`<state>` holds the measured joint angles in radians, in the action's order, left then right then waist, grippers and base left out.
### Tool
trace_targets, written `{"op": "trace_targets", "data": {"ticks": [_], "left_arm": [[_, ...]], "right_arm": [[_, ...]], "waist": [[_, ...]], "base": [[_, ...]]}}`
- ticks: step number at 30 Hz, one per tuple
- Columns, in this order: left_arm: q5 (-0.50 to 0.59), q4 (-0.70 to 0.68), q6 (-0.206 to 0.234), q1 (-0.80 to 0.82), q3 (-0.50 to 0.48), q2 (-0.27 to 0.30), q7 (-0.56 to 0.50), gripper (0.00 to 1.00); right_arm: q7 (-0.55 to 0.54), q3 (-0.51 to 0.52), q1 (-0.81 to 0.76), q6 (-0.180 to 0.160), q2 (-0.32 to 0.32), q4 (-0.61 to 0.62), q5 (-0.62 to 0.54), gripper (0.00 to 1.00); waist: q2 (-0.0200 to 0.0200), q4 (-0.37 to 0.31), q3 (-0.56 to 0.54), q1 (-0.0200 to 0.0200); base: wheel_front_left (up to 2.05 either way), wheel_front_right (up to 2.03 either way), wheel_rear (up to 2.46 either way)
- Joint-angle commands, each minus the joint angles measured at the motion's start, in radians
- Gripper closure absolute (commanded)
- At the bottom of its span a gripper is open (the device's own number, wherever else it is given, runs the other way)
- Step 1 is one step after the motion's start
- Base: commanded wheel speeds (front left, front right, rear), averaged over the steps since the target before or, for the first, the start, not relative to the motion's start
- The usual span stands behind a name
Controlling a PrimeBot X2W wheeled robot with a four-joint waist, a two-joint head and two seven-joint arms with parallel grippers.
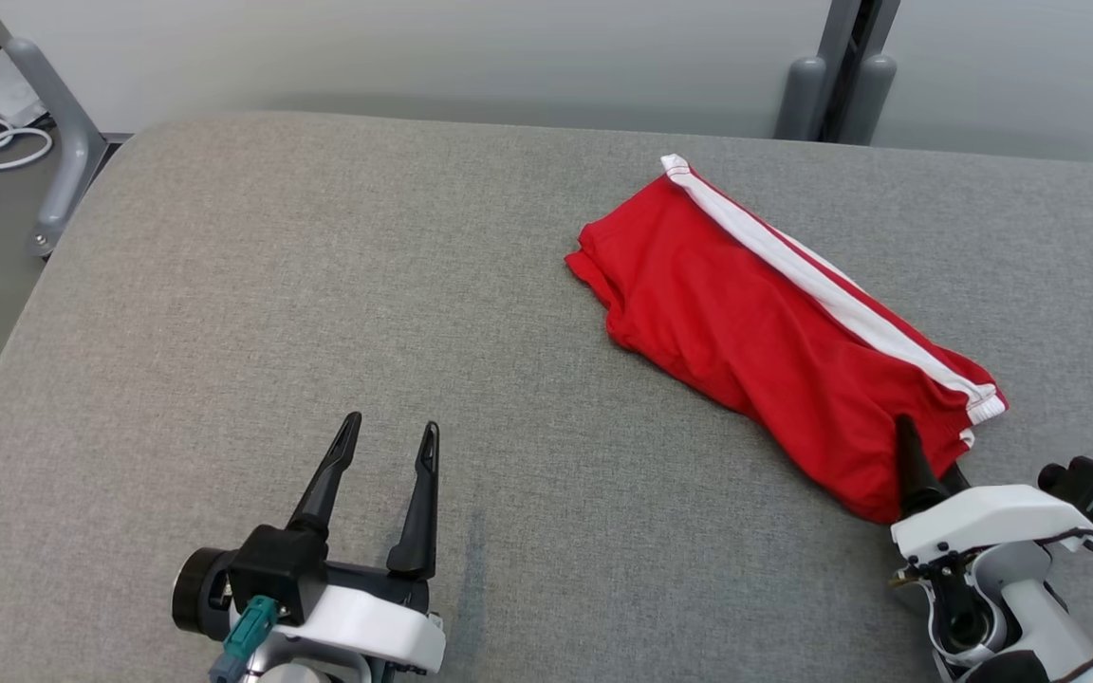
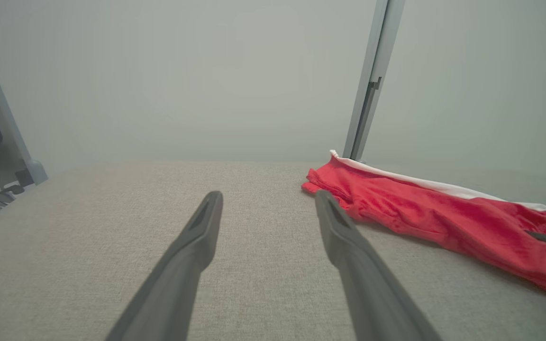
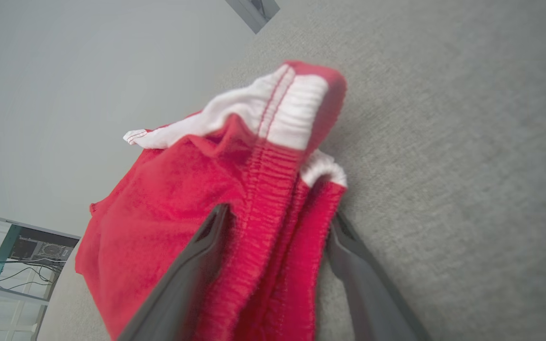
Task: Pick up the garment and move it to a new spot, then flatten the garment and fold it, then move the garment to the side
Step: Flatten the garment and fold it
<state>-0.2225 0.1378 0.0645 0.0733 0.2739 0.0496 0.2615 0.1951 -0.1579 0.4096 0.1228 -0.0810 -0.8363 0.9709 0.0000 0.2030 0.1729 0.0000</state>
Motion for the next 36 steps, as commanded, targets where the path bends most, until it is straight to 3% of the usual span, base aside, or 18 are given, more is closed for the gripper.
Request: {"op": "trace_targets", "data": {"ticks": [1,4,5,6,8,17,26,36], "left_arm": [[-0.004,-0.003,0.007,0.022,-0.002,0.003,0.004,0.0],[-0.008,-0.002,0.009,0.024,-0.001,0.003,0.004,0.0],[-0.007,-0.001,0.008,0.023,-0.002,0.003,0.004,0.0],[-0.007,0.0,0.008,0.024,-0.003,0.003,0.004,0.0],[-0.008,0.001,0.007,0.028,-0.006,0.003,0.004,0.0],[-0.011,-0.001,0.012,0.033,-0.005,0.003,0.004,0.0],[-0.014,-0.001,0.007,0.046,0.01,0.003,0.004,0.0],[-0.028,-0.002,0.014,0.085,0.056,0.003,0.004,0.0]], "right_arm": [[-0.035,-0.028,-0.012,0.014,0.054,-0.03,0.022,0.0],[-0.033,-0.037,0.004,0.014,0.054,-0.039,0.032,0.0],[-0.031,-0.039,0.007,0.014,0.054,-0.042,0.035,0.05],[-0.028,-0.043,0.01,0.014,0.054,-0.042,0.038,0.46],[-0.014,-0.048,0.013,0.014,0.047,-0.042,0.038,1.0],[0.008,-0.064,0.04,0.008,-0.066,-0.045,0.013,1.0],[-0.064,-0.13,0.132,0.008,-0.28,-0.001,-0.059,1.0],[-0.241,-0.293,0.265,0.008,-0.511,0.051,-0.12,1.0]], "waist": [[0.0,0.002,0.002,0.0],[0.0,0.007,0.004,0.0],[0.0,0.007,0.004,0.0],[0.0,0.008,0.005,0.0],[0.0,0.009,0.007,0.0],[0.0,0.009,0.013,0.0],[0.0,0.02,0.041,0.0],[0.0,0.05,0.11,0.0]], "base": [[0.0,0.0,0.0],[0.0,0.0,0.0],[0.0,0.0,0.0],[0.0,0.0,0.0],[0.0,0.0,0.0],[0.0,0.0,0.0],[0.0,0.0,0.0],[0.0,0.0,0.0]]}}
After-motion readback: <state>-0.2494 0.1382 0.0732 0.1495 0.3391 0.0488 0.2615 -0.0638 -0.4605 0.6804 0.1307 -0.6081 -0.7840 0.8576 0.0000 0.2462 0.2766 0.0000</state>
